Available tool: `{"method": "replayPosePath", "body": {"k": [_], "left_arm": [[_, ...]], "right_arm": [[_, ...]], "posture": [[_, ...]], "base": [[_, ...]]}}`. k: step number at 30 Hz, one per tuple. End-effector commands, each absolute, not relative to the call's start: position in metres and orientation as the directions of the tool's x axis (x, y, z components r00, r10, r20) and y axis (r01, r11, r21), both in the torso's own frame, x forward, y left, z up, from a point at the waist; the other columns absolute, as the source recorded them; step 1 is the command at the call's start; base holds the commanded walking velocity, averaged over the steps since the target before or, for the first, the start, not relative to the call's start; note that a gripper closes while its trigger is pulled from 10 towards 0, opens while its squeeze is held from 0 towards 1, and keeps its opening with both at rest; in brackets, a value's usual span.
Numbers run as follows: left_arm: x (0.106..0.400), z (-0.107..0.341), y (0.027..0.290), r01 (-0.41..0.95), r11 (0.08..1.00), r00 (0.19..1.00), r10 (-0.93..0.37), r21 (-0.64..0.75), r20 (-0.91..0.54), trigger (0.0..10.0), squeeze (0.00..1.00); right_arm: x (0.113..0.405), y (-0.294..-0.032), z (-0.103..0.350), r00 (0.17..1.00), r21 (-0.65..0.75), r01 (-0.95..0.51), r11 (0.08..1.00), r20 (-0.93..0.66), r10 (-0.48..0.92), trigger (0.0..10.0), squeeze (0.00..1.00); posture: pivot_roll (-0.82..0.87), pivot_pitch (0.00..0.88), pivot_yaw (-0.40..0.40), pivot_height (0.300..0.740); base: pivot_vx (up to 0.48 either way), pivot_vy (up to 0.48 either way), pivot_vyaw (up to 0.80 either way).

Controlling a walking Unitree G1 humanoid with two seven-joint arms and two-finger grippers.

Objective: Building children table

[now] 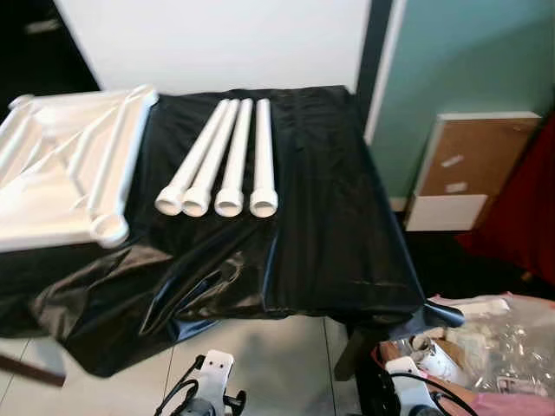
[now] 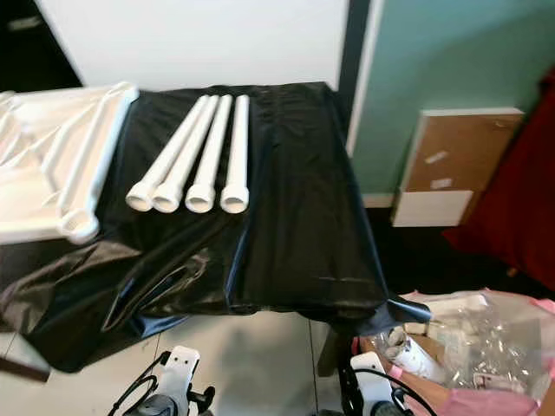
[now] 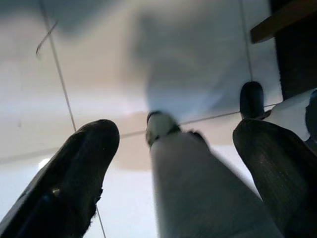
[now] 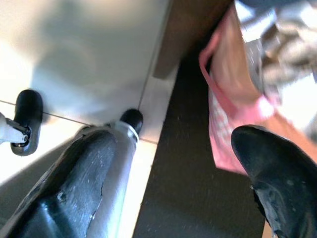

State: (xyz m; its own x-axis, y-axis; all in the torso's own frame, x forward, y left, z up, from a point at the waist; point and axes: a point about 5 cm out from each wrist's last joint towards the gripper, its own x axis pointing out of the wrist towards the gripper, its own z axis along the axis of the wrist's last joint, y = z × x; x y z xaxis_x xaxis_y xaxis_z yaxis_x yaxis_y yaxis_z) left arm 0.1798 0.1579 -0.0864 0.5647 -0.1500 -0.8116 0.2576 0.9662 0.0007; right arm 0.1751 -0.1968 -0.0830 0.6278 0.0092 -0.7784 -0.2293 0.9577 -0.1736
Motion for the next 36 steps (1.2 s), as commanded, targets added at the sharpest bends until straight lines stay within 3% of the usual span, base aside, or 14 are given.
{"method": "replayPosePath", "body": {"k": [1, 19, 36], "left_arm": [[0.1735, -0.0897, 0.1613, 0.230, 0.973, 0.551, -0.116, 0.017, -0.827, 10.0, 0.00], [0.1724, -0.0903, 0.1624, 0.204, 0.979, 0.547, -0.109, 0.006, -0.830, 10.0, 0.00], [0.1708, -0.0910, 0.1619, 0.202, 0.979, 0.543, -0.109, 0.004, -0.833, 10.0, 0.00]], "right_arm": [[0.1691, -0.1972, -0.0858, 0.614, -0.146, -0.198, 0.969, -0.789, 0.007, 10.0, 0.00], [0.1681, -0.1967, -0.0863, 0.614, -0.133, -0.182, 0.974, -0.789, 0.007, 10.0, 0.00], [0.1671, -0.1938, -0.0874, 0.606, -0.128, -0.190, 0.973, -0.795, 0.014, 10.0, 0.00]], "posture": [[-0.04, 0.033, 0.008, 0.740], [-0.03, 0.044, 0.011, 0.740], [-0.03, 0.039, 0.006, 0.740]], "base": [[0.000, 0.000, 0.00], [0.000, 0.000, 0.00], [0.000, 0.311, 0.00]]}}
